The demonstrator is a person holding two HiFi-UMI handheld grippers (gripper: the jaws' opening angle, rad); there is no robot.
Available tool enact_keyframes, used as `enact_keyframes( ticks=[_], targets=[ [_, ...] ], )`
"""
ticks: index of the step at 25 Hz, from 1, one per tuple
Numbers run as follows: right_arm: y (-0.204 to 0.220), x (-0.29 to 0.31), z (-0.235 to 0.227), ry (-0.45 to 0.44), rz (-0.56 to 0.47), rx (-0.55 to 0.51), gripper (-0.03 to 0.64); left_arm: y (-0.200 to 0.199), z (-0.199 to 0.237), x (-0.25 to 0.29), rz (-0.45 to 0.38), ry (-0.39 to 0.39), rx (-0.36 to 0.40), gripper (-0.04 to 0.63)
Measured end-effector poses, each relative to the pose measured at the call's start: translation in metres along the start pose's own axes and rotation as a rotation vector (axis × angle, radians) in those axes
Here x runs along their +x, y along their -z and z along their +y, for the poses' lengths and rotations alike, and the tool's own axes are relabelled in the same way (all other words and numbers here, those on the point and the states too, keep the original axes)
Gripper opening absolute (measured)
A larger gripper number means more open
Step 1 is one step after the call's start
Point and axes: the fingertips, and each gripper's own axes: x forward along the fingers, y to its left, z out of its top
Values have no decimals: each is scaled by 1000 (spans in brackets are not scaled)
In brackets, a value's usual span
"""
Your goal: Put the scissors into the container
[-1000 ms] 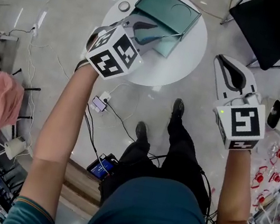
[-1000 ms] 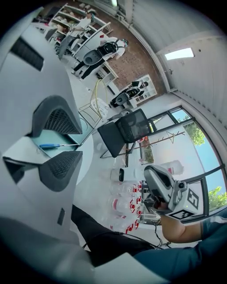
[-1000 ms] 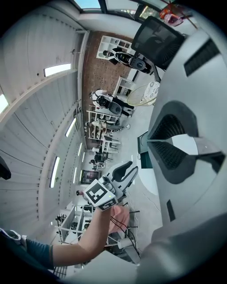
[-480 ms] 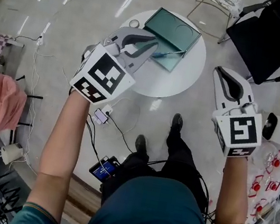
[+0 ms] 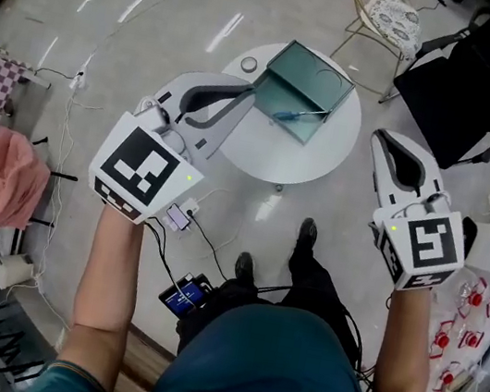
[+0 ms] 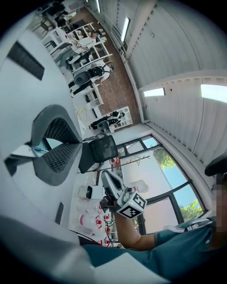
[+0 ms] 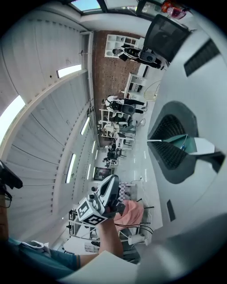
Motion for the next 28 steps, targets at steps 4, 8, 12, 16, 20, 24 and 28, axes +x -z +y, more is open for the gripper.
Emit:
enact_keyframes(
  ticks=[4, 8, 12, 16, 20, 24, 28],
  targets=[
    [-29, -15, 19, -19, -27, -26, 37, -23, 2, -44, -67, -41, -28, 18],
    [-53, -33, 43, -29, -28, -55, 37, -35, -3, -87, -91, -70, -32, 18],
    [-82, -51, 65, -34, -57, -74, 37, -44, -8, -126, -111, -107, -43, 18],
    [-102, -64, 85, -33, -74, -102, 37, -47, -8, -163, -130, -148, -66, 18],
    [-116, -82, 106, -26, -79, -126, 37, -50, -20, -194, -143, -157, -48, 18],
    [-123, -94, 122, -10, -68, -132, 37, -46, -30, -216, -143, -157, -22, 18],
    [-126, -109, 135, 0, -69, -130, 37, -44, -44, -231, -150, -144, -6, 18]
  ],
)
